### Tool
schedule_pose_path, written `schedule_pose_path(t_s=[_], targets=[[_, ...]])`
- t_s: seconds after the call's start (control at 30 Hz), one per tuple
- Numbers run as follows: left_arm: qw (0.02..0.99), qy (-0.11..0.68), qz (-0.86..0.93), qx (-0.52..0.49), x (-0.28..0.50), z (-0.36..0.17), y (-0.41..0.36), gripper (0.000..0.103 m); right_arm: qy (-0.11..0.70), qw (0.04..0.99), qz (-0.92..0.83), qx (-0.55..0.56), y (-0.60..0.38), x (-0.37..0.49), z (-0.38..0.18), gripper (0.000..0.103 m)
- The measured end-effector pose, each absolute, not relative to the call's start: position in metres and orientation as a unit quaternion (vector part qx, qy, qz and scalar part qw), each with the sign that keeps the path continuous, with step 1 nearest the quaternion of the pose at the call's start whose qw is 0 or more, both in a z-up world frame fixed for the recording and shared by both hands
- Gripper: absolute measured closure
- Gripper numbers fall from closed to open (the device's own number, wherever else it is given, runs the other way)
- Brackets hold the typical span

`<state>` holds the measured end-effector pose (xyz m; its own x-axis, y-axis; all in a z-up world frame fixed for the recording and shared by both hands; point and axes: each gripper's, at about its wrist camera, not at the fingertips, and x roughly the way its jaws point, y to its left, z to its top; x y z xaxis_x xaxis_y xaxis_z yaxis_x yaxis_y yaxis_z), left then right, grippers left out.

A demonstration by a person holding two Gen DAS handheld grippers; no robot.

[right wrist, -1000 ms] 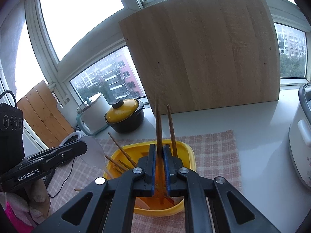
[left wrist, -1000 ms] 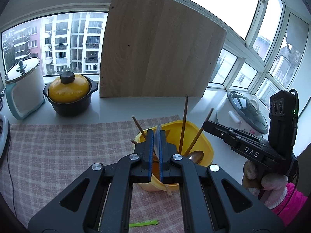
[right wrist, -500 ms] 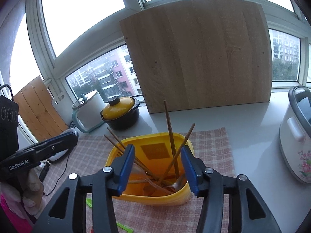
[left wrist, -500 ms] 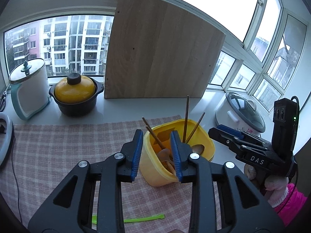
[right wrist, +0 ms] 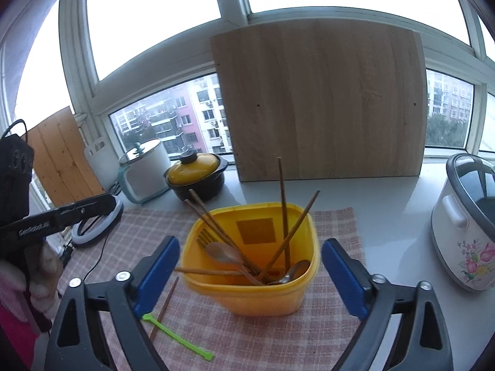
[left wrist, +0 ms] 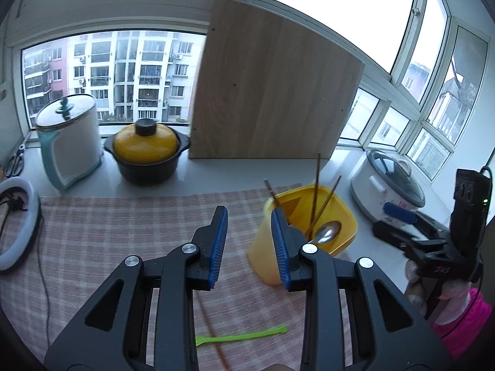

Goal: Organize utensils
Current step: 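Open both grippers and withdraw them from the container, then lower the right gripper onto the green spoon while the left gripper approaches the chopstick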

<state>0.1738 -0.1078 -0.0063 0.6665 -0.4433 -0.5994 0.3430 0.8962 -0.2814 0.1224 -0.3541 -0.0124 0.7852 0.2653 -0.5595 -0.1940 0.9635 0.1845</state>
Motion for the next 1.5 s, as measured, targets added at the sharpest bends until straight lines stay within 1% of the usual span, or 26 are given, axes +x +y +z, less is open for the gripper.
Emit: schedule_pose_path(t_s=[0.07,0.13,0.2,0.43,0.6,0.63,0.67,0.7,0.77,0.83,0.9,0.97,1.03,1.1,1.23,1.5], targets=[[0.91,0.35,-0.208,-0.072,0.17,-0.009,-0.096,0.074,0.289,0.947,0.13,0.054,-0.351,0.112,-0.01,0.002],[0.91,0.358,-0.197,-0.072,0.167,-0.014,-0.082,0.072,0.278,0.949,0.137,0.048,-0.347,0.104,-0.008,0.002],[0.909,0.366,-0.187,-0.075,0.165,-0.021,-0.07,0.072,0.273,0.95,0.15,0.033,-0.34,0.097,-0.007,0.002],[0.898,0.403,-0.149,-0.093,0.15,-0.052,-0.029,0.072,0.299,0.927,0.223,-0.049,-0.293,0.08,-0.017,0.002],[0.889,0.425,-0.127,-0.114,0.133,-0.073,-0.006,0.072,0.344,0.885,0.288,-0.123,-0.246,0.076,-0.042,0.011],[0.888,0.427,-0.124,-0.117,0.131,-0.075,-0.004,0.072,0.355,0.875,0.298,-0.137,-0.238,0.075,-0.049,0.014],[0.886,0.431,-0.121,-0.12,0.126,-0.079,0.0,0.072,0.371,0.861,0.309,-0.157,-0.226,0.076,-0.058,0.02],[0.885,0.433,-0.119,-0.122,0.123,-0.081,0.002,0.072,0.382,0.851,0.318,-0.171,-0.218,0.076,-0.065,0.024],[0.883,0.438,-0.114,-0.127,0.115,-0.087,0.007,0.072,0.409,0.822,0.341,-0.201,-0.2,0.079,-0.083,0.036],[0.88,0.442,-0.111,-0.133,0.11,-0.092,0.011,0.072,0.426,0.804,0.351,-0.22,-0.19,0.084,-0.096,0.044],[0.876,0.448,-0.108,-0.139,0.103,-0.097,0.014,0.072,0.448,0.784,0.359,-0.236,-0.18,0.093,-0.112,0.048],[0.873,0.454,-0.107,-0.143,0.097,-0.102,0.015,0.072,0.473,0.763,0.363,-0.249,-0.171,0.104,-0.129,0.059],[0.871,0.457,-0.108,-0.145,0.093,-0.105,0.015,0.072,0.49,0.75,0.359,-0.261,-0.167,0.111,-0.141,0.066],[0.868,0.462,-0.111,-0.147,0.088,-0.108,0.013,0.072,0.502,0.738,0.358,-0.274,-0.163,0.117,-0.153,0.066],[0.862,0.471,-0.115,-0.146,0.082,-0.114,0.008,0.072,0.517,0.722,0.363,-0.283,-0.158,0.123,-0.168,0.07],[0.853,0.485,-0.124,-0.146,0.077,-0.125,-0.003,0.072,0.534,0.717,0.353,-0.277,-0.152,0.128,-0.182,0.079]])
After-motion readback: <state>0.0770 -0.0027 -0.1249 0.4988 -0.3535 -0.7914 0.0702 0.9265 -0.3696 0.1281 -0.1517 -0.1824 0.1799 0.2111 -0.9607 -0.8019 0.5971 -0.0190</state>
